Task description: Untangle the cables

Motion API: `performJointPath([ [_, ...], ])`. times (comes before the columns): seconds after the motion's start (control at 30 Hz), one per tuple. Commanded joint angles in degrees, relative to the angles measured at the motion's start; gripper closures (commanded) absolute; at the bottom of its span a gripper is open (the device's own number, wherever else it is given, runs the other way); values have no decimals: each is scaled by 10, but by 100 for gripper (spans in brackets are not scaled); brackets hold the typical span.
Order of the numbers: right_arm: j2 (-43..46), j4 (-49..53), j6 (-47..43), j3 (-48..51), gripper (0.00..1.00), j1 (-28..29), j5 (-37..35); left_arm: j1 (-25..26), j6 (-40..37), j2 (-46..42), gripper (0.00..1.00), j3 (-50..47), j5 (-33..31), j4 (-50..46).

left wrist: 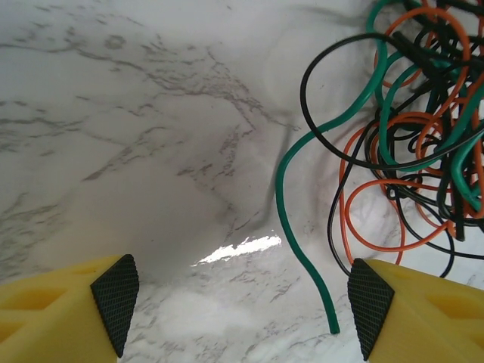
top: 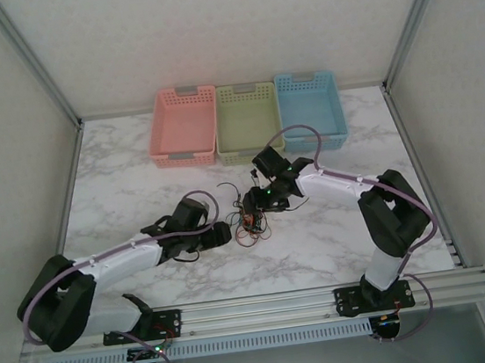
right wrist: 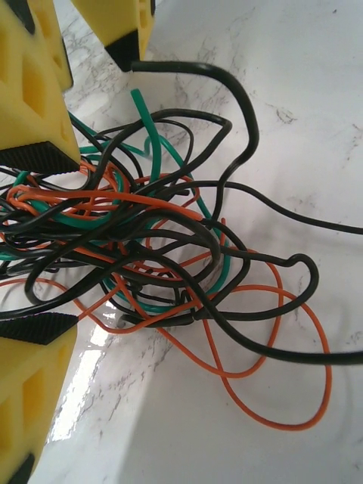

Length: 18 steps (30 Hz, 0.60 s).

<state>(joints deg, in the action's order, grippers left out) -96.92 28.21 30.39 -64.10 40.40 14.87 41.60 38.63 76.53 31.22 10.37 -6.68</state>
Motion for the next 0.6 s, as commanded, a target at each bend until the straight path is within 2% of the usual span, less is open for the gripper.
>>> performJointPath([
  [0.0,31,22,-15,-11,45,5,-24,14,-3,24,25,12,0,34],
  [0.1,47,25,-18,-7,45,5,-27,22,-6,45,28,19,-3,39],
  [0.2,64,31,-21,-6,45,5,-34,27,-7,60,37,20,-6,46],
  [0.47,92,47,-22,-10,45,5,-51,28,-8,66,81,17,-6,50],
  [0.57,96,50,-24,-14,45,5,-53,28,-9,48,90,16,-7,45],
])
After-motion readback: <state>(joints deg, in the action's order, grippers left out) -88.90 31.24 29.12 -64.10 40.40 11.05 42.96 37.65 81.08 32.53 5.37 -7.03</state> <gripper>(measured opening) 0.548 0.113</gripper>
